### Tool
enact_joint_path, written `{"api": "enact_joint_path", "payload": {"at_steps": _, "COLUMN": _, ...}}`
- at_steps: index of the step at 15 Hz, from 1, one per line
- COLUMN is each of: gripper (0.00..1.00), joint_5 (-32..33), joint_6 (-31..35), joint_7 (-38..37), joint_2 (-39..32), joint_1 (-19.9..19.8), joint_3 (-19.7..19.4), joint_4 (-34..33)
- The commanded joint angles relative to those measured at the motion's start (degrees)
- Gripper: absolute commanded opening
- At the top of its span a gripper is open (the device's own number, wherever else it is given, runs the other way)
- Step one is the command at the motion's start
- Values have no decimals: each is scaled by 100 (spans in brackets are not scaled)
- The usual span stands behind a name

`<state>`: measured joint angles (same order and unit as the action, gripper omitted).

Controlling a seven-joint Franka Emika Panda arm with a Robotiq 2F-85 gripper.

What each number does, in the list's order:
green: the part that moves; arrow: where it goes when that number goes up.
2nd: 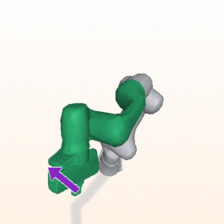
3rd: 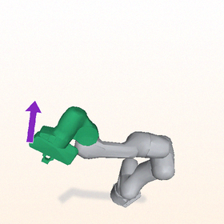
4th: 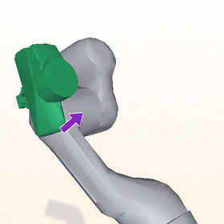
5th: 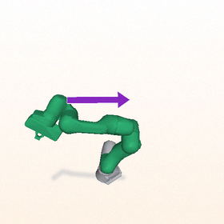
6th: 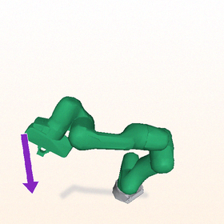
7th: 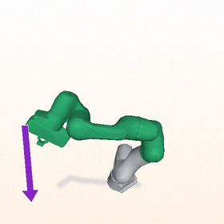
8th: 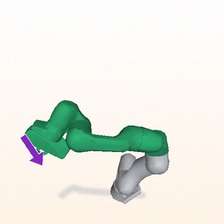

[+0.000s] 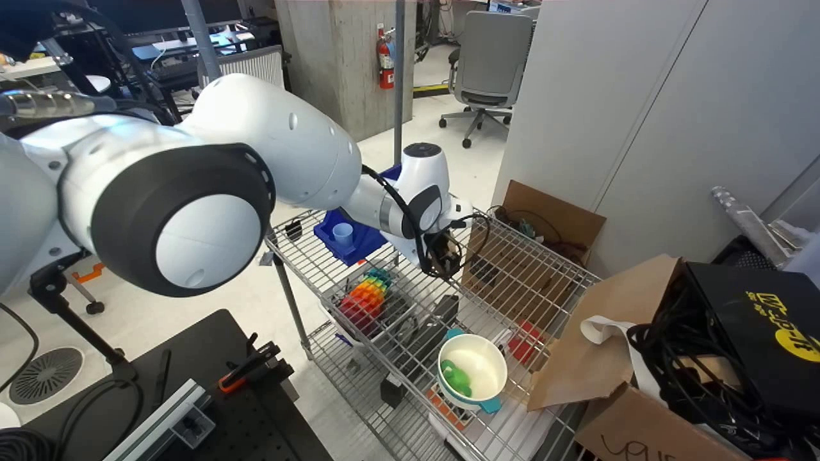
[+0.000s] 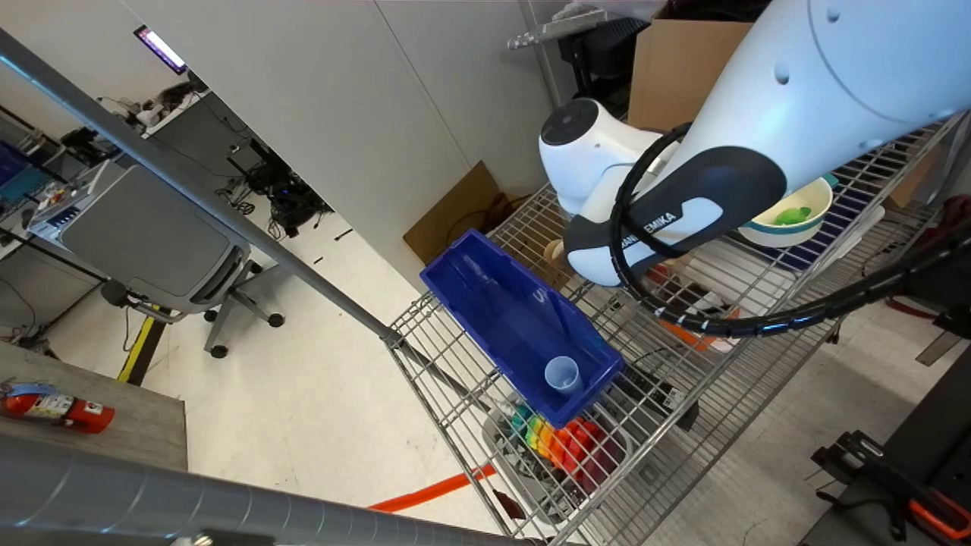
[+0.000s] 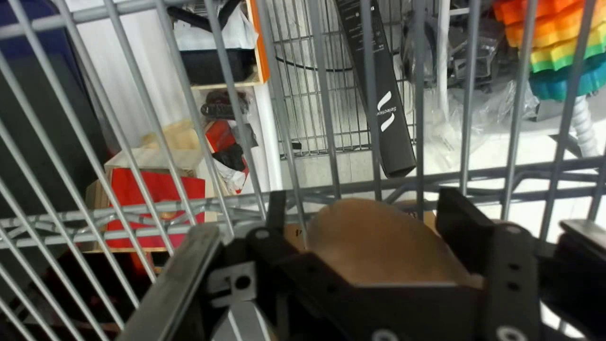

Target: Pick up the toy and slightly move it backwards.

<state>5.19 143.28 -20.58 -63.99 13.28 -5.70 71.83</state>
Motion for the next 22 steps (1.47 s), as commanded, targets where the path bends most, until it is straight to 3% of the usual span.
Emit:
{"api": "enact_joint_path", "payload": {"at_steps": 1, "gripper": 49, "joint_5": 53, "joint_6": -519, "joint_7": -316, "joint_2": -485, "joint_1": 158, "joint_3": -250, "joint_4": -856}}
{"api": "enact_joint_path", "payload": {"at_steps": 7, "gripper": 3, "joint_5": 538, "joint_6": -350, "joint_7": -1016, "joint_2": -639, "joint_1": 633, "joint_3": -889, "joint_4": -1009}}
{"api": "enact_joint_path", "payload": {"at_steps": 8, "gripper": 0, "joint_5": 631, "joint_6": -230, "joint_7": -1158, "joint_2": -622, "joint_1": 705, "joint_3": -1006, "joint_4": -916}}
{"api": "enact_joint_path", "payload": {"at_steps": 12, "gripper": 1, "joint_5": 995, "joint_6": 518, "joint_7": -1434, "joint_2": -198, "joint_1": 1030, "joint_3": -1419, "joint_4": 151}}
{"api": "enact_joint_path", "payload": {"at_steps": 16, "gripper": 1, "joint_5": 1209, "joint_6": 1568, "joint_7": -1248, "joint_2": 286, "joint_1": 1240, "joint_3": -1598, "joint_4": 1375}}
{"api": "enact_joint_path", "payload": {"at_steps": 22, "gripper": 1, "joint_5": 826, "joint_6": 3483, "joint_7": -1594, "joint_2": 689, "joint_1": 1905, "joint_3": -2569, "joint_4": 3187}}
